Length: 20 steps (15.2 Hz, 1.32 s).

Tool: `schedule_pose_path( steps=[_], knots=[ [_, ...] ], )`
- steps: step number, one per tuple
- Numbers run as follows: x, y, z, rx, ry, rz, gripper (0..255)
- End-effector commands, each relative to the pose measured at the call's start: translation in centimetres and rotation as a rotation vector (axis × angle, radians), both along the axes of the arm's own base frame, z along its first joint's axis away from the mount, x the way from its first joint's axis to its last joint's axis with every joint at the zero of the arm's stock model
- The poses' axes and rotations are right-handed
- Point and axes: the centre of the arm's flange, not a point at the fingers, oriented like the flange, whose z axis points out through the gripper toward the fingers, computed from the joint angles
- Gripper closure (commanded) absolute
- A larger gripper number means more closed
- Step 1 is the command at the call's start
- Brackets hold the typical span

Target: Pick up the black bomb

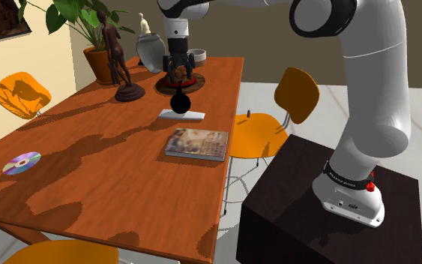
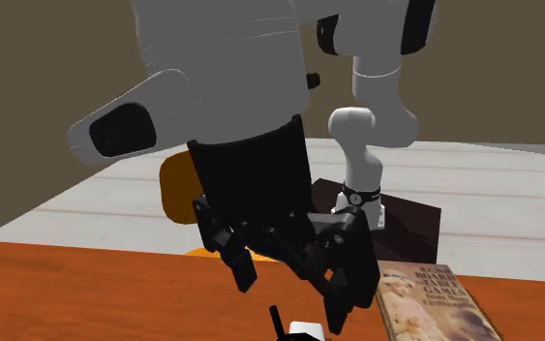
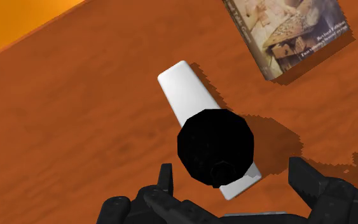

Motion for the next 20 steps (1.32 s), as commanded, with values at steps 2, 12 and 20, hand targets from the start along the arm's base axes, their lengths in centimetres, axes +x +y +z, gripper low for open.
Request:
schedule_pose_path(
  steps=[2, 12, 20],
  knots=[
    [2.6, 0.8, -0.4, 0.005, -0.006, 0.011, 0],
    [2.6, 0.8, -4.4, 0.005, -0.006, 0.011, 255],
    [2.6, 0.8, -4.4, 0.005, -0.006, 0.011, 255]
  ],
)
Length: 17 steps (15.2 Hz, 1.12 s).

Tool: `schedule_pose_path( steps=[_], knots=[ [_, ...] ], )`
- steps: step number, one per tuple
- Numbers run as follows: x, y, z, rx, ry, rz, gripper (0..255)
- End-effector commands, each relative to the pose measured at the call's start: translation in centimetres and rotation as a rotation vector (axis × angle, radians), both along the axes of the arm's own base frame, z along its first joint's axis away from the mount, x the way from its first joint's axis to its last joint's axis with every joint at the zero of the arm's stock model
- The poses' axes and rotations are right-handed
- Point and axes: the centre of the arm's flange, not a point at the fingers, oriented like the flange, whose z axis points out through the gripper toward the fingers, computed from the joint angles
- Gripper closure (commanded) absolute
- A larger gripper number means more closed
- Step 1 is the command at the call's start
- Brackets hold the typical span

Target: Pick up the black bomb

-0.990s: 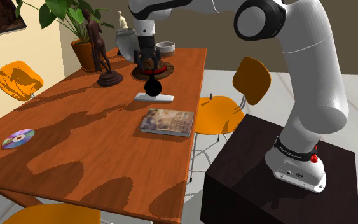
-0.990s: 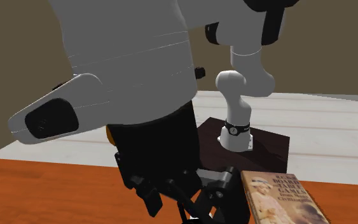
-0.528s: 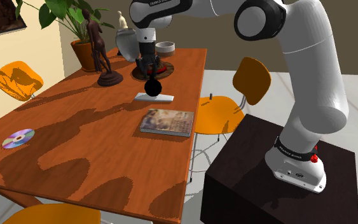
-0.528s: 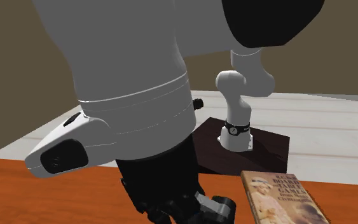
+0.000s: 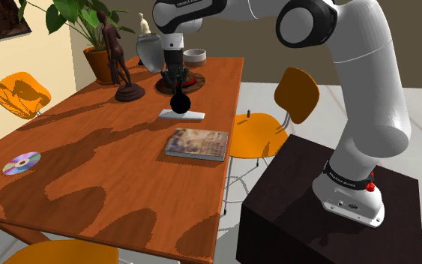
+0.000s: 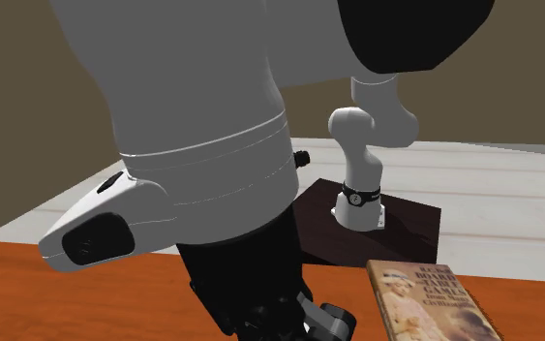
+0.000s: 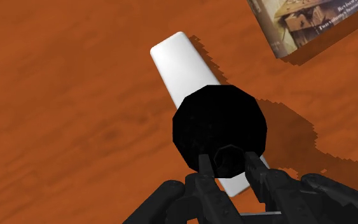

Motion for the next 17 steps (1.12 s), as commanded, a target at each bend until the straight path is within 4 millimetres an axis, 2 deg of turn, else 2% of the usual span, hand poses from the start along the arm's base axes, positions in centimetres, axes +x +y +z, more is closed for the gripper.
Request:
schedule_pose_path(
  steps=[1, 16, 17],
  knots=[
    [0.0, 0.0, -0.1, 0.0, 0.001, 0.0, 255],
    [0.0, 0.0, 7.8, 0.0, 0.001, 0.0, 255],
    [0.0, 0.0, 7.9, 0.0, 0.001, 0.0, 255]
  ],
)
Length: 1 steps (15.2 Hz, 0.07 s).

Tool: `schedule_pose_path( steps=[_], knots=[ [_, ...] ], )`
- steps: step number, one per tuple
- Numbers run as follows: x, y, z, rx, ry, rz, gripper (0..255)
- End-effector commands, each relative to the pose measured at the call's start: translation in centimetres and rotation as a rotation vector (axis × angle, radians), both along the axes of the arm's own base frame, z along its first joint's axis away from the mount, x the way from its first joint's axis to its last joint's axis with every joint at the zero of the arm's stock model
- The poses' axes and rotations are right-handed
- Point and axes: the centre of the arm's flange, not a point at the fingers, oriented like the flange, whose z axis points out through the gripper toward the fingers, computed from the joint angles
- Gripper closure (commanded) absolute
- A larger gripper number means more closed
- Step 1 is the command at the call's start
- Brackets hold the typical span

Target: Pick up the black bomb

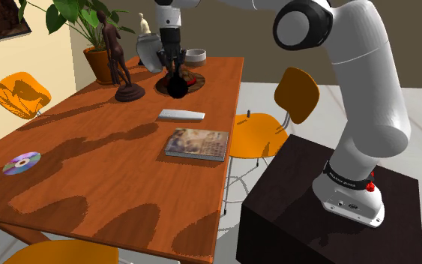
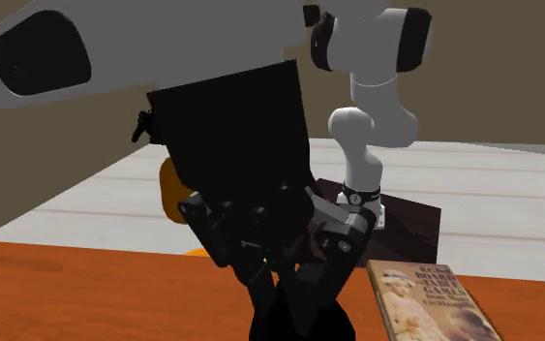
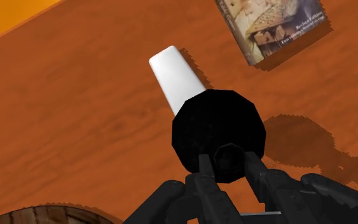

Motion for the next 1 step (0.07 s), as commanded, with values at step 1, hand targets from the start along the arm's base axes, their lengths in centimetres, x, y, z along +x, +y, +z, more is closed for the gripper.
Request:
schedule_pose_path(
  steps=[1],
  knots=[
    [0.05, -0.04, 0.28, 0.0, 0.0, 0.0, 255]
  ],
)
